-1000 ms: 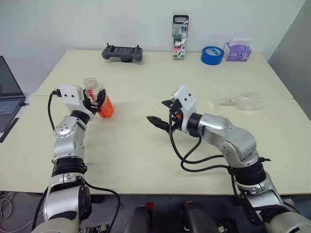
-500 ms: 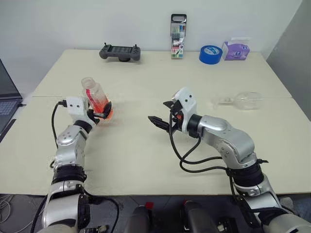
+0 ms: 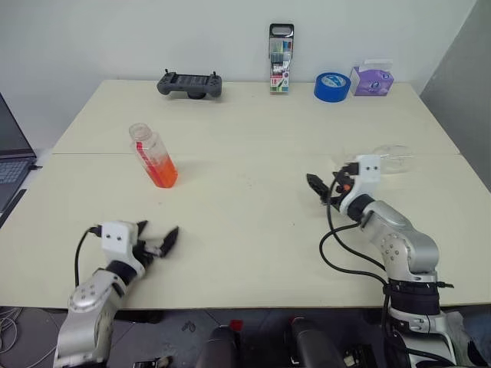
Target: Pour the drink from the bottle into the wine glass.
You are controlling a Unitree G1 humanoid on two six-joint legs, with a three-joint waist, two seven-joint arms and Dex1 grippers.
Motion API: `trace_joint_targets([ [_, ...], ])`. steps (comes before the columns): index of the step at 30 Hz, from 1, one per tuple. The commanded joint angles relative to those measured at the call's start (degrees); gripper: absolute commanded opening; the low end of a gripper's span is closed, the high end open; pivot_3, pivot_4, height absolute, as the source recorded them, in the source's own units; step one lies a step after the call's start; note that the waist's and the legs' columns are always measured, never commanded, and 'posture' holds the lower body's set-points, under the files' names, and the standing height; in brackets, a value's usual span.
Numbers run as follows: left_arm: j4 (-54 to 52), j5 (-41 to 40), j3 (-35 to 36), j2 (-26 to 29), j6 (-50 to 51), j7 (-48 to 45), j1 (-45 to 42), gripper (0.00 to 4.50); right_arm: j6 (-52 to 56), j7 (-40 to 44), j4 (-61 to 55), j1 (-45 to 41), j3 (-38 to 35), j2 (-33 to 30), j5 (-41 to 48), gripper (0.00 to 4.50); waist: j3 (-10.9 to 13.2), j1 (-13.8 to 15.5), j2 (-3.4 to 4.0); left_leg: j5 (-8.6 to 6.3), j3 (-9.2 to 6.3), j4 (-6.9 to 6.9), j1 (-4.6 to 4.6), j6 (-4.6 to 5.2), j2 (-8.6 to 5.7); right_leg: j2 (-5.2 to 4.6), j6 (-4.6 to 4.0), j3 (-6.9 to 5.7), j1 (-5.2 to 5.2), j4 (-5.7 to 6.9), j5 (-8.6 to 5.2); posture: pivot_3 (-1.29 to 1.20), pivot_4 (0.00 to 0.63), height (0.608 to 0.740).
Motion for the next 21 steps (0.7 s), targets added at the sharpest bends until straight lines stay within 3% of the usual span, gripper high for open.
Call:
trace_joint_targets([
  [1, -8.66, 0.16, -9.72, -0.92, 2.91, -3.40, -3.36, 4.48, -1.17, -5.63, 1.86, -2.82, -8.98, 4.41, 7.40, 4.50, 0.01, 0.49, 0.03, 0.06, -0.04, 0.03, 0.00, 0.09, -0.04, 0.01, 0.00, -0.02, 0.06, -0.01, 0.00, 0.00, 0.150, 0.740],
  [5, -8.39, 1.13, -16.80, -3.62, 6.61, -3.46, -11.86, 4.48, -0.84, -10.91, 8.21, -7.86, -17.05, 8.81, 16.46, 4.50, 0.02, 0.36, 0.03, 0.15, 0.02, 0.04, 0.37, 0.23, -0.09, 0.30, 0.00, -0.13, 0.48, -0.08, 0.00, 0.00, 0.150, 0.740],
  [11, -9.60, -0.02, -20.13, -4.20, 10.31, -5.44, -18.59, 4.48, -7.99, -20.52, 19.11, -16.41, -28.84, 11.20, 28.40, 4.50, -0.02, -0.52, 0.10, 0.09, 0.16, -0.16, 0.54, 0.33, 0.07, 0.49, -0.01, -0.04, 0.45, -0.05, 0.00, 0.00, 0.150, 0.740],
  [21, -9.86, -0.77, -18.96, -3.75, 11.94, -6.28, -21.93, 4.48, -14.07, -21.70, 32.15, -21.35, -31.37, 8.07, 34.37, 4.50, 0.03, -0.64, 0.19, 0.05, 0.33, -0.08, 0.54, 0.41, 0.07, 0.54, -0.03, -0.01, 0.47, -0.03, -0.01, 0.00, 0.150, 0.740],
])
